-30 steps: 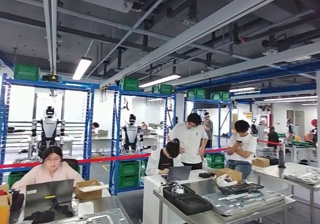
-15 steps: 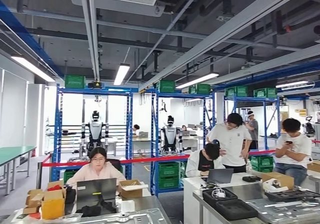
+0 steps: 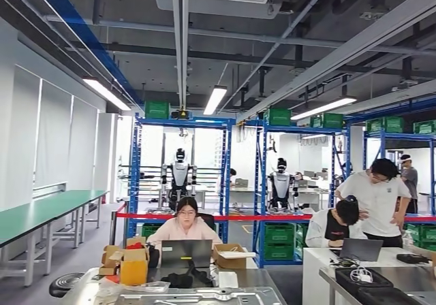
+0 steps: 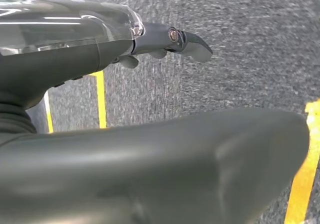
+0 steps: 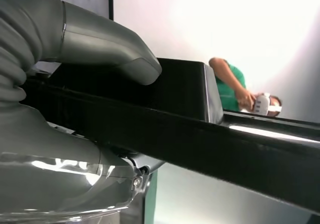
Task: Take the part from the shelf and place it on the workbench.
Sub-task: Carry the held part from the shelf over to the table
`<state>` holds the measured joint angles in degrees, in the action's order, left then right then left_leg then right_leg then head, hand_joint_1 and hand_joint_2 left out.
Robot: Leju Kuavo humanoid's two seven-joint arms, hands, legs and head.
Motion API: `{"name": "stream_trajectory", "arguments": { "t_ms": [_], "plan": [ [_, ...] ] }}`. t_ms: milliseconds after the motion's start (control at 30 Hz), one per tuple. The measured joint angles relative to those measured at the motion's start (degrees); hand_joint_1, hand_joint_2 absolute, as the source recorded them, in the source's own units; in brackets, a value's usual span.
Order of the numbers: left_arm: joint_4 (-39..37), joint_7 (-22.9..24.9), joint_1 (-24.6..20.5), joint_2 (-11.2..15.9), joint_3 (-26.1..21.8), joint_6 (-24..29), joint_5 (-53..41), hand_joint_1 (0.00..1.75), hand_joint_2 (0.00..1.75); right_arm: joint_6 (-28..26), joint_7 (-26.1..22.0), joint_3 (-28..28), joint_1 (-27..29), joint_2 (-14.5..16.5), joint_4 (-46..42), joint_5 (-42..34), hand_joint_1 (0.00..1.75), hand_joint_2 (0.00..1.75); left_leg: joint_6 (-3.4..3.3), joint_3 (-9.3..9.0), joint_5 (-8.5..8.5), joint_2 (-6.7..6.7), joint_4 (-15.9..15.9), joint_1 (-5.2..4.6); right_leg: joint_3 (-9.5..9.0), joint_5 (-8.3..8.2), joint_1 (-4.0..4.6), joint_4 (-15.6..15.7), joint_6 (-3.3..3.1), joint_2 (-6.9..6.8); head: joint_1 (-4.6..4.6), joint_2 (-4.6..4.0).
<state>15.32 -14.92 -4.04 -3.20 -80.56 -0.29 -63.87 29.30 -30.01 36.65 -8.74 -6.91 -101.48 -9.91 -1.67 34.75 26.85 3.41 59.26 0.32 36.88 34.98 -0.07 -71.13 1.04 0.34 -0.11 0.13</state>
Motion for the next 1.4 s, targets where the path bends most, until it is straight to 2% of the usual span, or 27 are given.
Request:
{"name": "stream_trajectory", "arguments": {
  "t_ms": [67, 100, 133, 167, 200, 233, 300, 367, 400, 433, 467, 500, 567, 633, 700, 767, 833, 900, 933, 967, 1000, 1067, 1133, 1200, 1300, 1333, 1400],
  "plan": [
    [0.00, -0.11, -0.02, -0.05, 0.00, -0.06, -0.02, 0.00, 1.75, 0.01, 0.01, -0.03, 0.01, 0.00, -0.03, -0.02, 1.75, 1.75, 0.03, -0.09, 0.00, 1.58, 0.05, -0.05, -3.05, -4.48, 0.14, 7.87, -0.57, 2.37, 0.00, 0.00],
    [0.00, -0.19, -0.07, -0.08, 0.00, -0.10, -0.02, 0.00, 1.75, 0.01, 0.02, -0.05, 0.02, -0.01, -0.04, -0.03, 1.75, 1.75, 0.11, 0.01, -0.03, 2.31, 0.10, -0.03, -4.19, -5.65, 0.15, 10.74, -0.75, 3.48, 0.01, 0.01],
    [0.00, -0.26, -0.06, -0.11, 0.00, -0.15, -0.02, 0.00, 1.75, 0.01, 0.03, -0.07, 0.02, -0.01, -0.04, -0.04, 1.75, 1.75, 0.27, 0.21, -0.11, 2.96, 0.11, 0.03, -4.77, -6.03, 0.16, 12.27, -0.85, 4.21, 0.01, 0.01],
    [0.00, -0.32, 0.04, -0.14, 0.00, -0.22, -0.03, 0.00, 1.75, 0.01, 0.04, -0.09, 0.02, -0.02, -0.05, -0.07, 1.75, 1.75, 0.51, 0.40, -0.24, 3.58, 0.09, 0.08, -4.96, -5.87, 0.16, 12.76, -0.89, 4.20, 0.01, 0.01],
    [0.00, -0.38, 0.22, -0.14, 0.00, -0.27, -0.05, 0.00, 1.75, 0.00, 0.04, -0.10, -0.02, -0.01, -0.05, -0.10, 1.75, 1.75, 0.78, 0.59, -0.37, 4.12, 0.01, 0.17, -5.12, -5.83, 0.12, 13.13, -0.96, 3.61, 0.01, 0.01],
    [0.00, -0.48, 0.41, -0.14, 0.00, -0.34, -0.08, 0.00, 1.75, -0.09, 0.07, -0.11, -0.05, 0.01, -0.04, -0.12, 1.75, 1.75, 1.02, 0.73, -0.26, 3.88, 0.11, 0.12, -5.27, -5.94, 0.01, 13.45, -1.13, 2.98, 0.01, 0.00],
    [0.00, -0.75, 0.53, -0.18, 0.00, -0.60, -0.02, 0.00, 1.75, -0.47, 0.26, -0.19, -0.08, 0.08, -0.04, -0.02, 1.75, 1.75, 1.49, 1.77, 1.53, 1.33, 2.40, -0.09, -5.63, -6.27, -0.23, 14.18, -1.54, 1.73, 0.02, 0.00],
    [0.00, -1.03, 0.30, -0.23, 0.00, -0.99, 0.20, 0.00, 1.75, -0.81, 0.52, -0.27, 0.05, 0.13, 0.08, 0.15, 1.75, 1.75, 2.04, 4.55, 5.07, -1.62, 8.63, 0.06, -5.76, -6.35, -0.20, 14.39, -1.73, 0.54, 0.02, 0.00],
    [0.00, -1.15, 0.21, -0.23, 0.00, -1.22, 0.32, 0.00, 1.75, -0.86, 0.60, -0.29, 0.11, 0.13, 0.19, 0.24, 1.75, 1.75, 2.33, 6.06, 6.45, -2.20, 12.00, 0.30, -5.74, -6.31, -0.18, 14.37, -1.72, -0.02, 0.02, 0.00],
    [0.00, -1.22, 0.19, -0.23, 0.00, -1.38, 0.38, 0.00, 1.75, -0.87, 0.58, -0.29, 0.15, 0.13, 0.30, 0.34, 1.75, 1.75, 2.60, 6.91, 6.92, -2.47, 14.07, 0.59, -5.74, -6.27, -0.19, 14.36, -1.67, -0.47, 0.02, 0.00],
    [0.00, -1.27, 0.24, -0.23, -0.01, -1.53, 0.48, 0.00, 1.75, -0.87, 0.52, -0.29, 0.16, 0.13, 0.38, 0.45, 1.75, 1.75, 2.87, 6.80, 6.34, -2.64, 14.15, 0.88, -5.76, -6.17, -0.24, 14.33, -1.54, -0.79, 0.02, 0.00],
    [0.00, -1.30, 0.30, -0.23, -0.01, -1.66, 0.56, 0.00, 1.75, -0.87, 0.45, -0.29, 0.16, 0.14, 0.44, 0.52, 1.75, 1.75, 3.14, 5.58, 4.80, -2.79, 12.02, 1.19, -5.83, -6.04, -0.33, 14.27, -1.35, -0.99, 0.02, 0.00],
    [-0.01, -1.35, 0.32, -0.25, -0.02, -1.96, 0.68, 0.00, 1.75, -0.85, 0.24, -0.31, 0.12, 0.15, 0.47, 0.55, 1.75, 1.75, 3.65, 1.71, 1.69, -3.16, 4.82, 1.54, -5.98, -5.58, -0.45, 13.93, -0.64, -1.24, 0.02, 0.00],
    [-0.02, -1.42, 0.24, -0.30, -0.02, -2.20, 0.69, 0.00, 1.75, -0.82, 0.03, -0.33, 0.06, 0.16, 0.47, 0.52, 1.75, 1.75, 3.15, -0.45, 0.98, -3.32, 0.76, 1.33, -5.98, -5.20, -0.47, 13.56, 0.18, -1.32, -0.01, 0.00],
    [-0.02, -1.46, 0.26, -0.31, -0.02, -2.26, 0.70, 0.00, 1.75, -0.80, -0.08, -0.35, 0.04, 0.17, 0.48, 0.48, 1.75, 1.75, 1.93, -0.62, 1.37, -3.26, 0.46, 0.92, -6.09, -5.18, -0.64, 13.46, 0.85, -1.30, -0.04, 0.00],
    [-0.02, -1.51, 0.35, -0.26, -0.02, -2.27, 0.70, 0.00, 1.75, -0.75, -0.12, -0.38, 0.01, 0.17, 0.47, 0.44, 1.75, 1.75, 1.03, -0.98, 1.46, -3.21, 0.28, 0.79, -5.93, -4.68, -0.88, 12.44, 1.30, -1.20, -0.04, 0.00],
    [-0.02, -1.59, 0.33, -0.16, -0.02, -2.27, 0.69, 0.00, 1.75, -0.70, -0.14, -0.46, 0.00, 0.17, 0.47, 0.41, 1.75, 1.75, 0.34, -1.40, 1.63, -3.14, 0.16, 0.69, -3.65, -2.44, -0.92, 7.74, 1.37, -1.03, -0.04, 0.00],
    [-0.02, -1.64, 0.33, -0.10, -0.02, -2.28, 0.68, 0.00, 1.75, -0.67, -0.15, -0.53, 0.11, 0.16, 0.51, 0.40, 1.75, 1.75, -0.17, -1.68, 1.93, -3.07, 0.18, 0.27, 0.67, 0.52, -0.83, 0.10, 1.17, -0.94, -0.04, 0.00],
    [-0.02, -1.65, 0.37, -0.10, -0.02, -2.29, 0.68, 0.00, 1.75, -0.66, -0.15, -0.54, 0.19, 0.16, 0.53, 0.40, 1.75, 1.75, -0.40, -1.87, 2.10, -3.01, 0.19, 0.01, 2.44, 1.13, -0.70, -2.57, 0.98, -0.92, -0.04, 0.00],
    [-0.02, -1.66, 0.40, -0.10, -0.02, -2.29, 0.68, 0.00, 1.75, -0.66, -0.15, -0.55, 0.25, 0.15, 0.55, 0.39, 1.75, 1.75, -0.60, -2.13, 2.30, -2.93, 0.19, -0.23, 3.35, 0.70, -0.48, -3.35, 0.72, -0.87, -0.04, 0.00],
    [-0.02, -1.67, 0.41, -0.11, -0.02, -2.29, 0.68, 0.00, 1.75, -0.65, -0.15, -0.56, 0.29, 0.16, 0.56, 0.38, 1.75, 1.75, -0.75, -2.50, 2.55, -2.82, 0.19, -0.40, 3.14, -0.92, -0.15, -1.81, 0.33, -0.79, -0.04, 0.00],
    [-0.03, -1.70, 0.40, -0.15, -0.02, -2.30, 0.68, 0.00, 1.75, -0.64, -0.16, -0.58, 0.28, 0.16, 0.52, 0.36, 1.75, 1.75, -0.86, -3.32, 3.12, -2.59, 0.12, -0.53, 0.56, -5.64, 0.86, 5.37, -0.78, -0.60, -0.03, 0.00],
    [-0.04, -1.74, 0.33, -0.32, -0.02, -2.31, 0.68, 0.00, 1.75, -0.63, -0.17, -0.62, 0.16, 0.16, 0.49, 0.33, 1.75, 1.75, -0.69, -3.60, 3.48, -2.46, -0.06, -0.38, -1.34, -7.94, 1.73, 11.07, -2.03, -0.45, -0.04, 0.02],
    [-0.04, -1.74, 0.41, -0.47, -0.02, -2.33, 0.67, 0.00, 1.75, -0.63, -0.19, -0.66, 0.11, 0.16, 0.45, 0.31, 1.75, 1.75, -0.25, -3.73, 3.30, -2.47, -0.04, -0.22, -1.88, -7.91, 2.04, 13.00, -2.75, -0.36, -0.04, 0.03],
    [-0.04, -1.88, 0.46, -0.51, -0.01, -2.40, 0.66, 0.00, 1.75, -0.57, -0.23, -0.68, 0.04, 0.30, 0.38, 0.27, 1.75, 1.75, 0.41, -3.66, 4.06, -2.60, 1.71, -0.22, -4.01, -8.24, 1.47, 14.86, -2.94, -0.52, 0.00, 0.02],
    [-0.04, -1.98, 0.35, -0.50, -0.01, -2.41, 0.67, 0.00, 1.75, -0.54, -0.25, -0.68, -0.01, 0.39, 0.37, 0.25, 1.75, 1.75, 0.64, -2.50, 5.15, -2.64, 4.02, -0.15, -4.68, -8.21, 1.22, 15.28, -2.88, -0.60, 0.00, 0.01],
    [-0.04, -2.07, 0.29, -0.42, -0.01, -2.40, 0.68, 0.00, 1.75, -0.49, -0.26, -0.66, -0.02, 0.50, 0.42, 0.26, 1.75, 1.75, 1.23, 1.45, 7.73, -2.68, 10.64, 0.23, -5.38, -7.77, 0.95, 15.48, -2.74, -0.71, 0.00, 0.00]
  ]
}}
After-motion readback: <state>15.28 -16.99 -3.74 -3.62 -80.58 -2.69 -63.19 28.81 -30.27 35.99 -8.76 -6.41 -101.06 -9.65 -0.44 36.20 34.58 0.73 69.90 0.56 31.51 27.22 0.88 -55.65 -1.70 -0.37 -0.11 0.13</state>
